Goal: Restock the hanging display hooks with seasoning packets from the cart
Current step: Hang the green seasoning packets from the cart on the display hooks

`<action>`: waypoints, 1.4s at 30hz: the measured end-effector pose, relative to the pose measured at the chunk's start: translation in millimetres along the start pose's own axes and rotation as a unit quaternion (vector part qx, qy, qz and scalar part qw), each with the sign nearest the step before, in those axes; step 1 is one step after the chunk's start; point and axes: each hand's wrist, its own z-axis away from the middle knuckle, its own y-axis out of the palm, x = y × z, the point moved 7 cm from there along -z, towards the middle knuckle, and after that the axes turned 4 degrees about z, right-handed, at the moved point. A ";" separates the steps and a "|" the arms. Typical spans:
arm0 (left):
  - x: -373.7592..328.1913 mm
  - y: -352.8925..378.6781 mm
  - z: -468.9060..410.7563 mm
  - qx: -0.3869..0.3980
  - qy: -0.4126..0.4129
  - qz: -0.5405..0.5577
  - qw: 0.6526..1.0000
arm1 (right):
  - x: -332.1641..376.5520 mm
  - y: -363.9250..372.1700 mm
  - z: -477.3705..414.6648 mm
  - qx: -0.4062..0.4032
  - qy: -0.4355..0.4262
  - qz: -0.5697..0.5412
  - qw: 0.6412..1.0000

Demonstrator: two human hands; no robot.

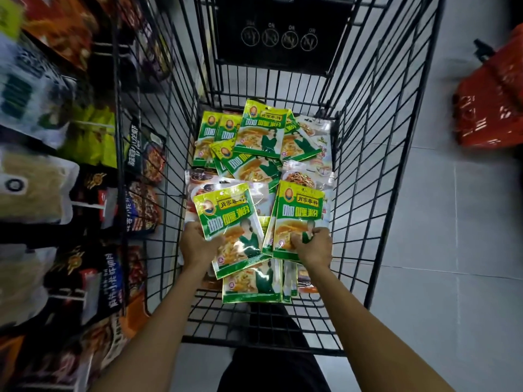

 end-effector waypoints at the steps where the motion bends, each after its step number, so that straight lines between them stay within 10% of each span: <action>1: -1.3 2.2 1.5 0.004 -0.006 0.018 1.000 | 1.2 -2.1 0.5 -0.012 0.005 0.009 1.000; 8: -10.9 6.9 14.8 0.001 -0.038 0.105 0.994 | 2.2 -14.2 6.4 -0.067 0.058 -0.047 0.995; 20: -13.3 11.2 20.3 0.089 -0.094 0.232 0.964 | 8.7 1.7 17.2 0.150 0.115 -0.370 0.909; 30: -69.1 -110.8 75.4 -0.028 0.031 0.270 0.962 | 99.9 -66.0 89.5 0.169 -0.081 -0.333 0.924; 42: -116.9 -425.9 316.9 -0.321 0.294 0.307 0.846 | 260.0 -122.9 375.1 0.325 -0.434 -0.246 0.804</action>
